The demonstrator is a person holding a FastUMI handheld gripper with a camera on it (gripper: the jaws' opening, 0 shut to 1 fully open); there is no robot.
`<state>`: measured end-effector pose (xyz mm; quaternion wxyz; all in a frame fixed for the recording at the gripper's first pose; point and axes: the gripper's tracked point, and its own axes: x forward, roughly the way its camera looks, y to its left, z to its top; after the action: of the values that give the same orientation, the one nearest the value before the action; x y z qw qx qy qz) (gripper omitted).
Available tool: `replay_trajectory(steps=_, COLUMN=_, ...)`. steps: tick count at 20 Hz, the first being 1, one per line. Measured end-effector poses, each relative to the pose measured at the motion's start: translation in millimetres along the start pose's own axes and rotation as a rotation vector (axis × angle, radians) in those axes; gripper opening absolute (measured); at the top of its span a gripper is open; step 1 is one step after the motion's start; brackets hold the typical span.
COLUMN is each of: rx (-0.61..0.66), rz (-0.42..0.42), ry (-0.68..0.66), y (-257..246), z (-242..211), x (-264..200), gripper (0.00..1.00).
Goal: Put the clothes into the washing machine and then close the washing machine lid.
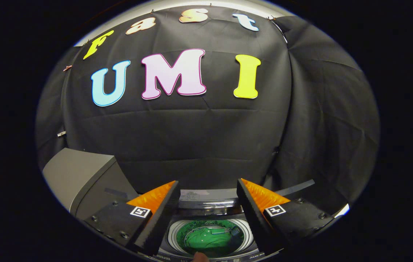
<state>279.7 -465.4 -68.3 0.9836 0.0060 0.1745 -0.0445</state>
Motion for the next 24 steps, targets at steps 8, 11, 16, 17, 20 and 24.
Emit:
replay_trajectory(steps=8, rx=0.017, rz=0.021, ry=-0.001, y=6, z=-18, x=-13, gripper=0.99)
replay_trajectory(steps=11, rx=0.015, rz=0.025, ry=0.031, y=11, z=-41, x=-14, gripper=0.99)
replay_trajectory(steps=16, rx=-0.009, rz=0.012, ry=0.097, y=3, z=-80, x=-22, gripper=1.00)
replay_trajectory(steps=17, rx=-0.011, rz=0.007, ry=0.107, y=1, z=-86, x=-24, gripper=1.00)
replay_trajectory(steps=20, rx=0.001, rz=0.000, ry=0.130, y=0, z=-97, x=-29, gripper=0.99)
replay_trajectory(steps=24, rx=-0.011, rz=0.009, ry=0.083, y=8, z=-67, x=-42, gripper=0.99)
